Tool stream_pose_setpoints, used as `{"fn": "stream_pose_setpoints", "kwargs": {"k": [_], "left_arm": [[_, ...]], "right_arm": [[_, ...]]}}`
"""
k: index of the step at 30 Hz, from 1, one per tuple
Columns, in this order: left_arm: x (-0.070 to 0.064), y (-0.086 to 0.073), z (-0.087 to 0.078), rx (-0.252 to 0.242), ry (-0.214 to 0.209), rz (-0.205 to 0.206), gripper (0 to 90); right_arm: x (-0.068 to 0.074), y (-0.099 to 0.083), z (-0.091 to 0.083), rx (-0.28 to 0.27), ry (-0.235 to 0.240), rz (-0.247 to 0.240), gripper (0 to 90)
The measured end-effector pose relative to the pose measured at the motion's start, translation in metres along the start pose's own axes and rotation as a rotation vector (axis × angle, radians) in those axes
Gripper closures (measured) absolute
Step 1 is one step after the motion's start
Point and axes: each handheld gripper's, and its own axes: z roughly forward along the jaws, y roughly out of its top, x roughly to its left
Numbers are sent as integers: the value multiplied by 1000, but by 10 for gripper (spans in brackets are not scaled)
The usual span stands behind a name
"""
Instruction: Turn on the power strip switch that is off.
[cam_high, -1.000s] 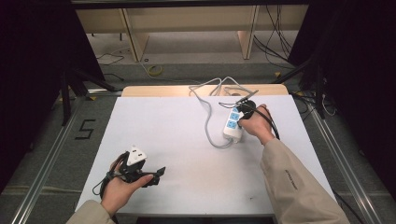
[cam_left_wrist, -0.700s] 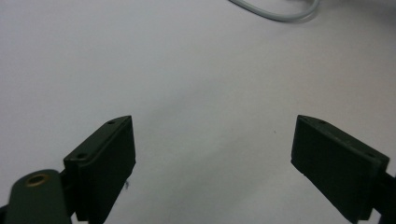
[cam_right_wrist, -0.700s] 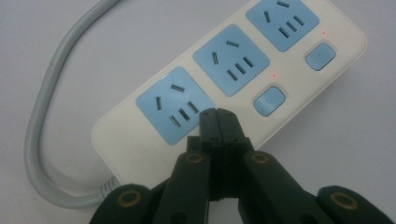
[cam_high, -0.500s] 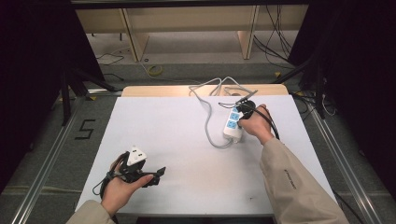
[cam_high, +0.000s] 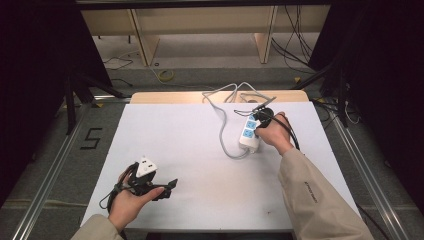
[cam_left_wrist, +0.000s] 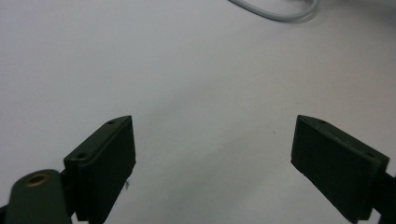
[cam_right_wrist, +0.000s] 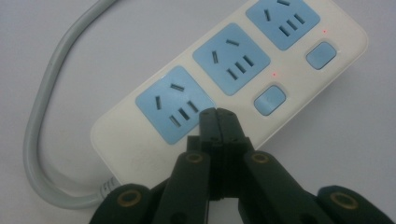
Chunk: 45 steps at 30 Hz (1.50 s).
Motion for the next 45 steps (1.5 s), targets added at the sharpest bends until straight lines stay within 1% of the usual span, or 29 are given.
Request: {"fn": "stream_pose_setpoints", "kwargs": {"k": [8, 14, 19, 20, 25, 34, 40, 45], "left_arm": [[-1, 0, 0, 5, -5, 2, 135], [-1, 0, 0, 6, -5, 1, 135], [-1, 0, 1, 4, -5, 2, 136], [-2, 0, 1, 5, -5, 3, 136], [-2, 0, 1, 5, -6, -2, 136], [-2, 0, 1, 6, -7, 1, 137], [-2, 0, 2, 6, -10, 2, 138], [-2, 0, 2, 7, -9, 0, 139]], "right_arm": [[0, -1, 0, -4, 2, 3, 900], [1, -1, 0, -7, -8, -4, 900], [4, -1, 0, -11, -26, -26, 900], [4, -1, 0, -11, -28, -23, 900], [3, -3, 0, -21, -20, -15, 900], [3, -4, 0, -34, -24, -15, 900], [4, -4, -1, -35, -30, -27, 900], [4, -5, -5, -53, -14, -23, 900]]}}
